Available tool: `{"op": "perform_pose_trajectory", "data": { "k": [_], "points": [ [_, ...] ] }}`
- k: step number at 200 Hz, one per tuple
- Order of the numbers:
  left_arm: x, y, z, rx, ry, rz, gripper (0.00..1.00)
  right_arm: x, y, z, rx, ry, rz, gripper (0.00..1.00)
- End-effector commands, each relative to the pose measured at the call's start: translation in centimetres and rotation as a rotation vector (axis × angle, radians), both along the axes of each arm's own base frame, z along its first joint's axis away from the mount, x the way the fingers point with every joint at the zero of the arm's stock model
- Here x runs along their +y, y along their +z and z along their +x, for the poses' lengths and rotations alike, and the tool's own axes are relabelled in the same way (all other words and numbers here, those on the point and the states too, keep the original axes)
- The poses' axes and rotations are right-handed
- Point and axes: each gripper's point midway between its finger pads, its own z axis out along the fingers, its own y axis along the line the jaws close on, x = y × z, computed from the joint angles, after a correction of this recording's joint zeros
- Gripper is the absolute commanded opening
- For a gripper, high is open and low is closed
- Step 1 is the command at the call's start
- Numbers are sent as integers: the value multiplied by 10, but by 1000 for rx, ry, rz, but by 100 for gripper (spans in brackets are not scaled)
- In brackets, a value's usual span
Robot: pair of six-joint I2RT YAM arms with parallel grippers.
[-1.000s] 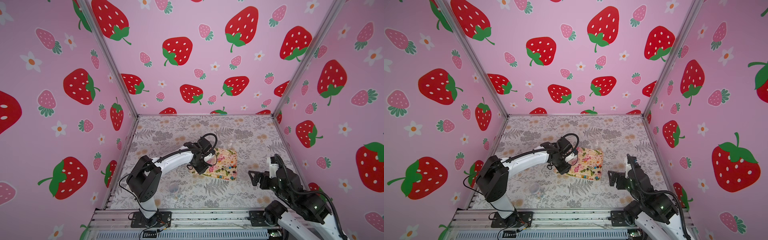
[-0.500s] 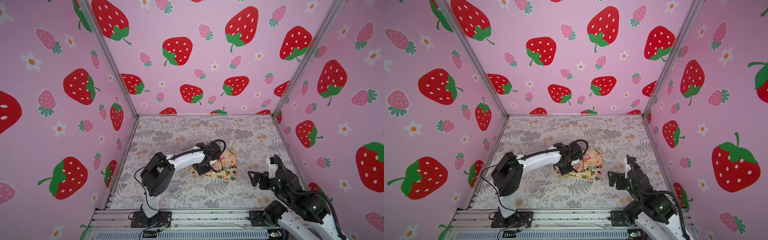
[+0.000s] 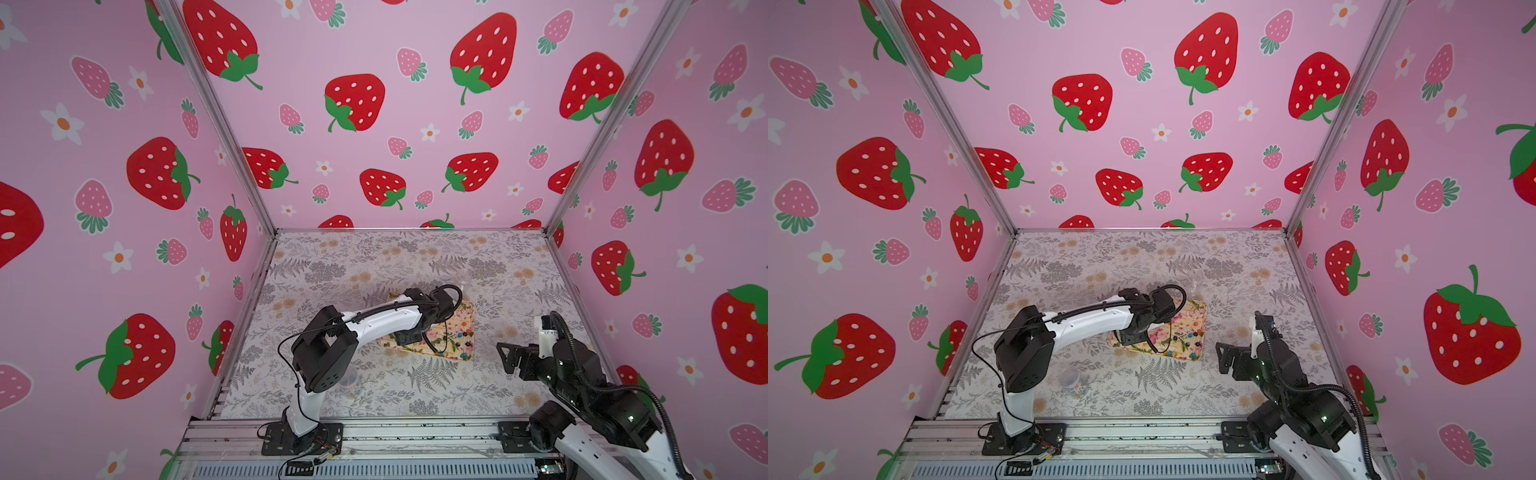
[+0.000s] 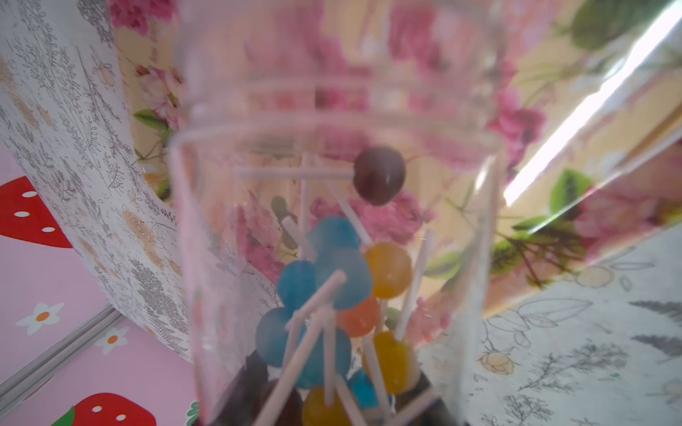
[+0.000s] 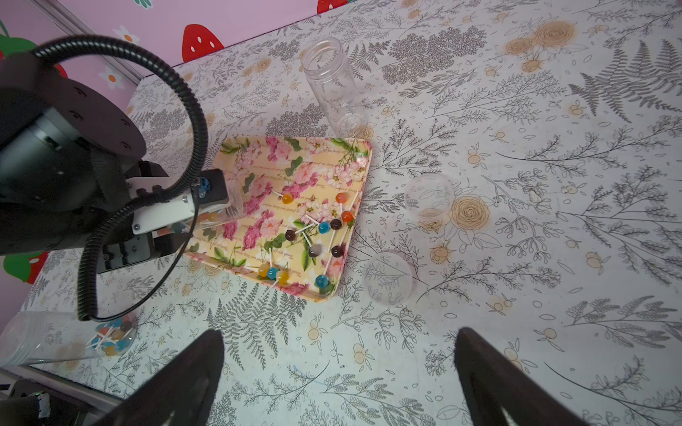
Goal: Pour the candies out of the jar
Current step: 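Pour the candies out of the jar onto the tray.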
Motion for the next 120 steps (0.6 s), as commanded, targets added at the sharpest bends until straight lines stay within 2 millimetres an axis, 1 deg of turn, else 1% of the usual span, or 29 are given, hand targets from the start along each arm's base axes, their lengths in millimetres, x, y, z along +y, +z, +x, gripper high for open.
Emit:
{"op": "perform_pose_trajectory", "data": {
  "k": [1,15,42,62,94,120],
  "points": [
    [4,17,7,-48,-44,65,48,-10,6,-3,-17,-38,10,99],
    [3,19,8,-60,-62,79,49,-11,7,-4,-20,-42,20,99],
    [7,22,12,-104,-113,163,49,-13,6,-6,-19,-49,27,99],
    [8,21,10,-118,-155,211,48,-13,7,-7,-19,-48,28,99],
    [9,24,9,-140,-186,249,49,-15,8,-10,-12,-48,31,99],
    [6,27,9,-151,-206,261,50,-16,7,-11,-17,-52,43,99]
  ]
}}
